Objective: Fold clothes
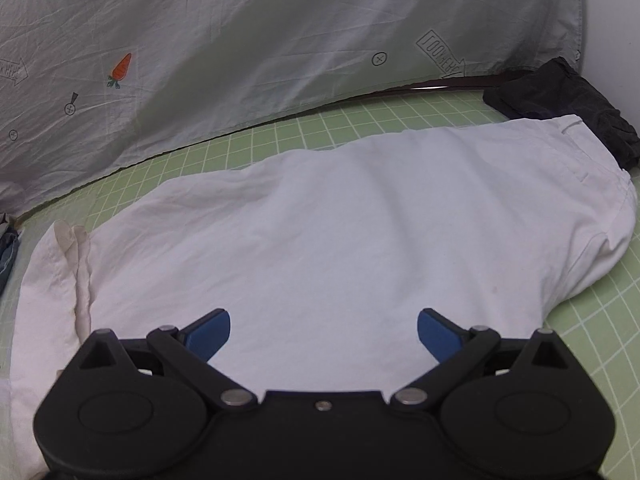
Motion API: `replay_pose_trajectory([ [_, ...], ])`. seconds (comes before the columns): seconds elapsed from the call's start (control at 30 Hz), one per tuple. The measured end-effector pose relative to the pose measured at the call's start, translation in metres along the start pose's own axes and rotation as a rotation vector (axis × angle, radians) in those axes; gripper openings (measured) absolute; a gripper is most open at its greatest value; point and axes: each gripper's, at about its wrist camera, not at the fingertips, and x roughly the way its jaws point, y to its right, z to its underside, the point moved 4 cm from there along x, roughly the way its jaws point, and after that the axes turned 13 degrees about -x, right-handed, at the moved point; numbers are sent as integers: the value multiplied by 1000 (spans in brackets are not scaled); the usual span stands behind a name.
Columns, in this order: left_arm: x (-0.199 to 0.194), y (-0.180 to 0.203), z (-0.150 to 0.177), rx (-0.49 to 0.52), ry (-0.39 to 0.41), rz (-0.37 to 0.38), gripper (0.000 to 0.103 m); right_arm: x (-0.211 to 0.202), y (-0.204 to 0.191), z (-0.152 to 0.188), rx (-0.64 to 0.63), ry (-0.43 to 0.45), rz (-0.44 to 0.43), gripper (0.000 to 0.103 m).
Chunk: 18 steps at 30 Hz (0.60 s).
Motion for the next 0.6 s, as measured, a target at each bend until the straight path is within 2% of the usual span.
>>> replay_pose_trajectory([
  [0.1, 12, -16, -12, -14, -11, -76, 71, 21, -36, -9, -27, -14, -103, 101],
  [0.23, 25, -24, -20, 12, -39, -97, 72, 54, -87, -19, 3, -44, -279, 99],
  [0.33, 35, -25, -27, 41, -58, -102, 76, 76, -121, -23, 42, -66, -411, 94],
  [0.4, 41, -24, -33, 53, -65, -105, 76, 88, -140, -26, 70, -73, -501, 82],
  [0.5, 52, -27, -43, 66, -82, -113, 76, 104, -162, -31, 105, -87, -608, 69],
  [0.6, 59, -28, -48, 72, -88, -115, 77, 115, -175, -36, 111, -96, -676, 61],
])
